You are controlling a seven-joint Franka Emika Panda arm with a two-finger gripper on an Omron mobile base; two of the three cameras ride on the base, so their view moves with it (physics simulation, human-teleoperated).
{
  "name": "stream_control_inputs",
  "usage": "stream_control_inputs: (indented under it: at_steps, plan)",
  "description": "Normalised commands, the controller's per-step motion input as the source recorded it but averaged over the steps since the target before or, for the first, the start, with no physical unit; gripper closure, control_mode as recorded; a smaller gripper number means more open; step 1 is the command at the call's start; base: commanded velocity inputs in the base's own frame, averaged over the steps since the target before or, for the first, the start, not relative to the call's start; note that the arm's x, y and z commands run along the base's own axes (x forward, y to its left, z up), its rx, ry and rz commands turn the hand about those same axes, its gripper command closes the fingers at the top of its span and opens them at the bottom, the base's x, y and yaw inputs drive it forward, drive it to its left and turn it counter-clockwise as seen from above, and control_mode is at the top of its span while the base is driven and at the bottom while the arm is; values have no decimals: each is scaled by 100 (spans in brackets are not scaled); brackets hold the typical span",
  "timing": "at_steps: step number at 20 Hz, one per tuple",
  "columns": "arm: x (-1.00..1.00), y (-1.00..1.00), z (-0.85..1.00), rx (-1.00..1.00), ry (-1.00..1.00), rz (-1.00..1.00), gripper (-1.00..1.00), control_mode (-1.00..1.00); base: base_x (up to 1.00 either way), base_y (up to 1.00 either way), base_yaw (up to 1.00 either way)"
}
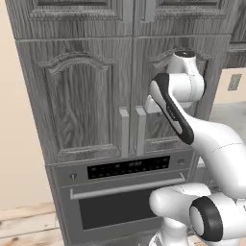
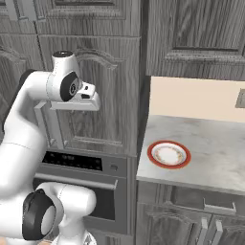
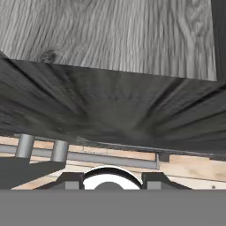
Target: Take the baked cake out of the oven and place it on the plate for cooling. Then close the oven door.
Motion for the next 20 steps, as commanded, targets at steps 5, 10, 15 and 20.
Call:
stream_control_inputs:
  at_steps: [5, 10, 15, 20]
  plan:
    - [0, 0, 0, 0, 0, 0, -100, 100, -34, -10, 0]
    - [0, 0, 0, 0, 0, 0, -100, 100, -90, -53, 1]
    - [0, 0, 0, 0, 0, 0, -100, 100, -48, -55, 19]
    - [0, 0, 0, 0, 0, 0, -100, 100, 0, -47, 58]
